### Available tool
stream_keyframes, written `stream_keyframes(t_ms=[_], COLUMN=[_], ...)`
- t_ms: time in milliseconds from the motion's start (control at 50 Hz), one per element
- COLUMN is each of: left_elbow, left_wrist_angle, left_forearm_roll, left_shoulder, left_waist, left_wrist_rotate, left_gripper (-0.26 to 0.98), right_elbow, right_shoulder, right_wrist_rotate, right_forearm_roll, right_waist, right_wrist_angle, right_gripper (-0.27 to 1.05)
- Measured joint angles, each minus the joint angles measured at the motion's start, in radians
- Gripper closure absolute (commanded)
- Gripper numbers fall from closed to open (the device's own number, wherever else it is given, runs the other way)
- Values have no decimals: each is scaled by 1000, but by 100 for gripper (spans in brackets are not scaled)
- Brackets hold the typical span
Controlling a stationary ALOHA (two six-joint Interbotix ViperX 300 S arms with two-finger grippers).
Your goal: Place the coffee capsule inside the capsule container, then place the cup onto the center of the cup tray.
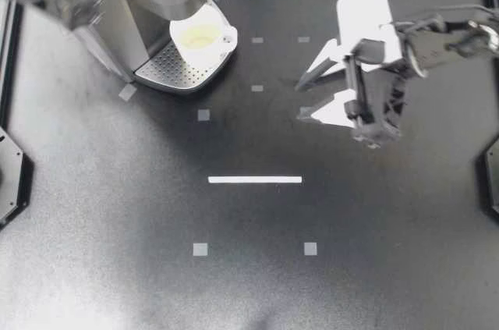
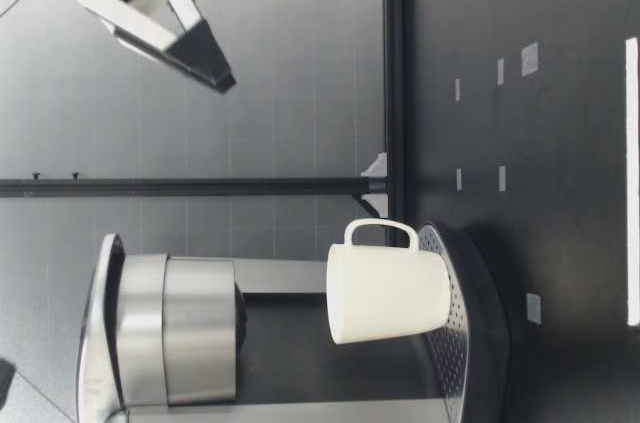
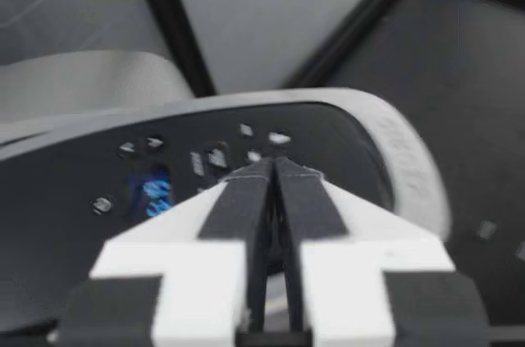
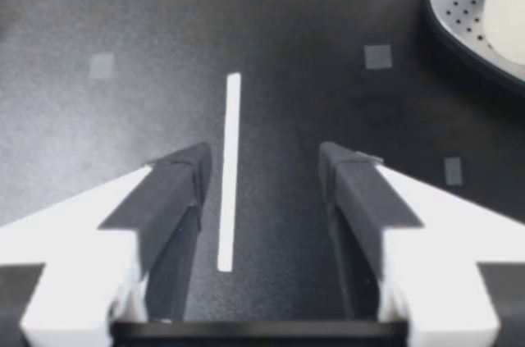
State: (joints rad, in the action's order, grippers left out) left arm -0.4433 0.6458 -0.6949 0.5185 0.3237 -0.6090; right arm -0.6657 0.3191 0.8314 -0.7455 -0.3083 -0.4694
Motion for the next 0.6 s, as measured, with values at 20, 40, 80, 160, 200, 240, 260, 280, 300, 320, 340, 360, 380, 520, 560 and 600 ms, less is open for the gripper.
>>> stream_keyframes(t_ms=[20, 40, 80, 160, 200, 240, 260, 280, 300, 320, 340, 360, 380, 520, 560, 600], left_elbow=[5, 8, 18, 34, 41, 51, 54, 58, 63, 66, 69, 72, 74, 77, 77, 77], left_wrist_angle=[-2, 0, 0, -2, 2, 2, 3, 3, 6, 8, 9, 14, 18, 28, 28, 29], left_forearm_roll=[-2, -2, -2, -2, -2, 0, -2, -2, -2, -2, -2, -2, -2, -2, -2, -2], left_shoulder=[-8, -15, -31, -67, -84, -97, -104, -112, -118, -124, -129, -133, -138, -147, -149, -147], left_waist=[8, 17, 34, 54, 57, 60, 61, 63, 64, 66, 67, 71, 72, 84, 84, 84], left_wrist_rotate=[3, 9, 18, 35, 40, 41, 41, 43, 43, 43, 43, 44, 46, 46, 46, 46], left_gripper=[62, 62, 62, 62, 62, 62, 62, 62, 62, 62, 62, 62, 62, 62, 62, 62], right_elbow=[-5, -9, -15, -26, -31, -32, -32, -32, -32, -32, -32, -32, -34, -35, -37, -37], right_shoulder=[3, 8, 12, 18, 21, 23, 23, 23, 23, 23, 23, 23, 23, 23, 23, 23], right_wrist_rotate=[0, 0, 0, 0, 0, 2, 2, 5, 3, 3, 3, 5, 5, 11, 11, 11], right_forearm_roll=[0, -2, -2, -2, -2, -2, -2, 0, -2, -2, -2, -2, -2, -2, -2, -2], right_waist=[0, 0, 0, 0, 0, 0, 0, 0, 0, 0, 2, 0, 2, 0, 0, 2], right_wrist_angle=[5, 9, 15, 25, 28, 31, 31, 31, 32, 32, 32, 32, 34, 35, 35, 35], right_gripper=[24, 24, 24, 24, 24, 24, 24, 24, 24, 24, 24, 24, 24, 24, 24, 24])
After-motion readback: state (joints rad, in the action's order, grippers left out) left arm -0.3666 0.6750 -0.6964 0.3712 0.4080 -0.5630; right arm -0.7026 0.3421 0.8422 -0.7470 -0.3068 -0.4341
